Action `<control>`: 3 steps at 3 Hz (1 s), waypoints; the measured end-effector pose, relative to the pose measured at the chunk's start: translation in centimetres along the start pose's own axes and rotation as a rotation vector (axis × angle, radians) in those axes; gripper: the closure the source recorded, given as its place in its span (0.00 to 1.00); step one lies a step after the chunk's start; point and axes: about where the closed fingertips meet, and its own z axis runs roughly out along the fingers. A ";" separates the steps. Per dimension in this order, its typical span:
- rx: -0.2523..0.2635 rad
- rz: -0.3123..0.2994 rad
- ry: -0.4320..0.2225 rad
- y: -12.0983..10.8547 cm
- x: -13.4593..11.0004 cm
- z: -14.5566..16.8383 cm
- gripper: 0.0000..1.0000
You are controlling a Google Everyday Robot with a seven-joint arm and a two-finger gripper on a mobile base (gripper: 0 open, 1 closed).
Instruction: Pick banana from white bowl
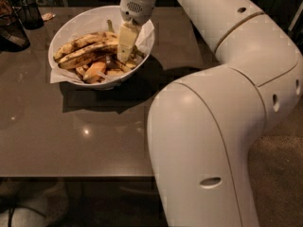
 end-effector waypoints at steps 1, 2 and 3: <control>-0.002 -0.002 0.028 0.1 0.4 0.5 0.54; -0.002 -0.002 0.029 0.1 0.4 0.5 0.77; -0.002 -0.002 0.029 0.1 0.4 0.5 0.99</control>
Offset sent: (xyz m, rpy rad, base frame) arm -0.0016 -0.0020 -0.0050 -0.0245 0.0054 0.0034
